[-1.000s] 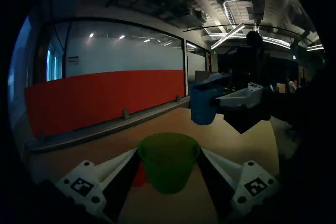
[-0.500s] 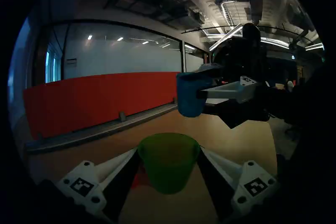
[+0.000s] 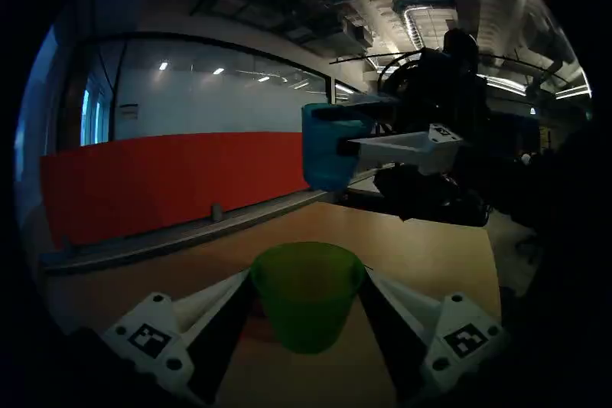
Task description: Pour water
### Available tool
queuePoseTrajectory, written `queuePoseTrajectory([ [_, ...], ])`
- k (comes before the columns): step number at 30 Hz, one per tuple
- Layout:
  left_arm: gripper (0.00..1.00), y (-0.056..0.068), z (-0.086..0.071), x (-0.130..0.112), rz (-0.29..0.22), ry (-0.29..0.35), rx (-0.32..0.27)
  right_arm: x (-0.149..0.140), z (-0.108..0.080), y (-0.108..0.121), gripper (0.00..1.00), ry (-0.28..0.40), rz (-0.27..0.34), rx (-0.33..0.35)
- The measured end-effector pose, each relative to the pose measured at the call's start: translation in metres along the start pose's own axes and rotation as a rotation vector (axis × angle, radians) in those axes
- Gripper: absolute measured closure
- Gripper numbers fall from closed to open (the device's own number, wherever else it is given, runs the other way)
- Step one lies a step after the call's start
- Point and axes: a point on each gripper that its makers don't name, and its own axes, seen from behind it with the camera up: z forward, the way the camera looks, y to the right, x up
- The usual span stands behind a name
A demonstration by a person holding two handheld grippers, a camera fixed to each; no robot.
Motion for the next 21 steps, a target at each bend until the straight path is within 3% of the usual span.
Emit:
queuePoseTrajectory([
  [21, 0.11, 0.016, 0.005, -0.004, -0.011, 0.004, -0.038, 0.032, 0.021, 0.018, 0.09, 0.013, -0.280, -0.013],
])
